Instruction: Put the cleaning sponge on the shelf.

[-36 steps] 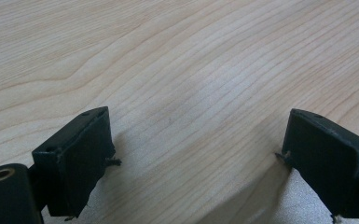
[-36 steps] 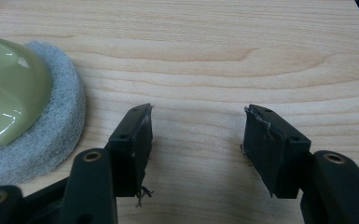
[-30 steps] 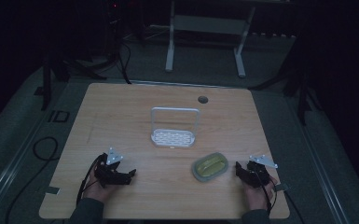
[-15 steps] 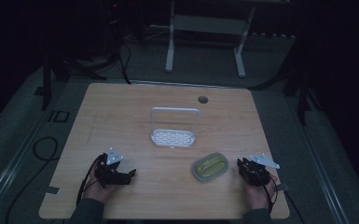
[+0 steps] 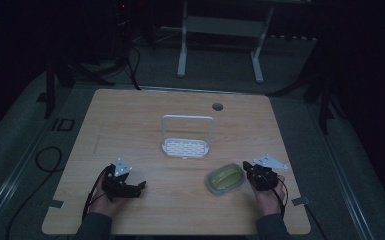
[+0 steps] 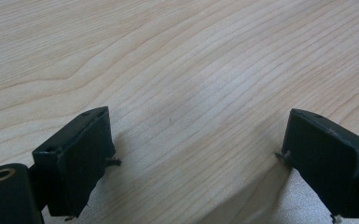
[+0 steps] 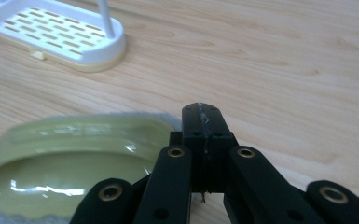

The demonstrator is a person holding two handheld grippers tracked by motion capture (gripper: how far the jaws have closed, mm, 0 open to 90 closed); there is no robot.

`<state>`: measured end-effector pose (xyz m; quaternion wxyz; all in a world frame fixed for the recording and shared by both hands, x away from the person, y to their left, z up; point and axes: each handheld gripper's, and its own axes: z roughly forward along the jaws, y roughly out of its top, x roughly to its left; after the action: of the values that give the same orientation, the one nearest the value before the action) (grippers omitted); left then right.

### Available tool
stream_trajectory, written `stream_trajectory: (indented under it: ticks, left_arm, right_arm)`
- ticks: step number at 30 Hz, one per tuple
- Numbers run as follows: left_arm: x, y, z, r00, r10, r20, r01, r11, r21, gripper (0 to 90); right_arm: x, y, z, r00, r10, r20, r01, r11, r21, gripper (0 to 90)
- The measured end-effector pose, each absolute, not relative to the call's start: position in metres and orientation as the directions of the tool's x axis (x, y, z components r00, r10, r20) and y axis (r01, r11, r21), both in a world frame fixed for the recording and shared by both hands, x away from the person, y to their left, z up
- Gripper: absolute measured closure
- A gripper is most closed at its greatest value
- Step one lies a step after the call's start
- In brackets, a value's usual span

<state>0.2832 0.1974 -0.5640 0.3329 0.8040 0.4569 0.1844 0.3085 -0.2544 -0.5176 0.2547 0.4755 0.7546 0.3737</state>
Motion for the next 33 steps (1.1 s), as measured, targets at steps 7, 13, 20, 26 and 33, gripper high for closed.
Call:
stream_trajectory:
  ticks: [7, 13, 20, 26, 33]
  left_arm:
    - [0.283, 0.197, -0.564, 0.514, 0.858, -0.006, 0.612, -0.361, 0.704, 8.7]
    - [0.283, 0.197, -0.564, 0.513, 0.859, -0.006, 0.612, -0.360, 0.704, 8.7]
    - [0.283, 0.197, -0.564, 0.511, 0.860, -0.006, 0.613, -0.360, 0.703, 8.7]
    - [0.283, 0.197, -0.564, 0.510, 0.860, -0.007, 0.614, -0.359, 0.703, 8.7]
    - [0.283, 0.197, -0.564, 0.509, 0.861, -0.007, 0.614, -0.357, 0.704, 8.7]
  right_arm:
    - [0.311, -0.245, -0.518, -0.449, 0.893, -0.037, 0.526, 0.298, 0.797, 90.0]
    - [0.307, -0.243, -0.519, -0.471, 0.881, -0.040, 0.525, 0.317, 0.790, 90.0]
    - [0.299, -0.245, -0.520, -0.479, 0.877, -0.035, 0.527, 0.319, 0.788, 90.0]
    - [0.285, -0.244, -0.522, -0.497, 0.867, -0.034, 0.521, 0.329, 0.788, 89.9]
    - [0.268, -0.240, -0.523, -0.520, 0.853, -0.041, 0.509, 0.349, 0.787, 89.2]
